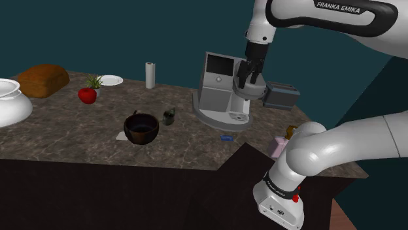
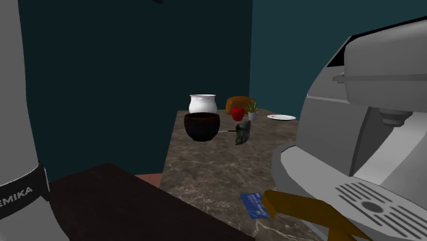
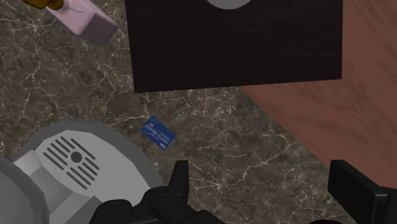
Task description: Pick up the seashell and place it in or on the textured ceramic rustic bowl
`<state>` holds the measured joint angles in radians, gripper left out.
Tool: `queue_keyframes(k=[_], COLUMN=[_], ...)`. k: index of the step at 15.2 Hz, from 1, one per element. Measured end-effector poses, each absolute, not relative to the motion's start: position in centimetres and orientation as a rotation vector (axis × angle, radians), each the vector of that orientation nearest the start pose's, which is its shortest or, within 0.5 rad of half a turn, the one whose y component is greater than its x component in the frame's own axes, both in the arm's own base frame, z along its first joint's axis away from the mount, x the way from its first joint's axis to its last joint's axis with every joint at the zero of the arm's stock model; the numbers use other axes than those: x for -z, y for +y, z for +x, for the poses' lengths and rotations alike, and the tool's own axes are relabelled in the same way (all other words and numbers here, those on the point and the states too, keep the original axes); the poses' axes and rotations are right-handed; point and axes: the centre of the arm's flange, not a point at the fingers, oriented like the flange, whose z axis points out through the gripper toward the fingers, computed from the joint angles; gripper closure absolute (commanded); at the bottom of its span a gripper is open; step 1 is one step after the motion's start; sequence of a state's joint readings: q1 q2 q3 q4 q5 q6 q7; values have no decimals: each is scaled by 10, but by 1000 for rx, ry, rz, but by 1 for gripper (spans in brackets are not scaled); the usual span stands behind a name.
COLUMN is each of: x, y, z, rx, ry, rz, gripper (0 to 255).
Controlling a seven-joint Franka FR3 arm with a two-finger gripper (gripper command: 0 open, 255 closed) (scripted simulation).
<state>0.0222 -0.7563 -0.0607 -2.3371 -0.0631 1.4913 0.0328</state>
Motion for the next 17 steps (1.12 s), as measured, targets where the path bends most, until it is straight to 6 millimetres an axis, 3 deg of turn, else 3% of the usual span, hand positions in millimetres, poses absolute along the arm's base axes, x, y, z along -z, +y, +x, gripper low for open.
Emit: queue_keyframes(k=[4, 17], x=[-563, -445], y=[-21, 2], z=[321, 433], rx=[-129, -18], ry=[103, 201], rz=[-3161, -3172], gripper=[0, 0])
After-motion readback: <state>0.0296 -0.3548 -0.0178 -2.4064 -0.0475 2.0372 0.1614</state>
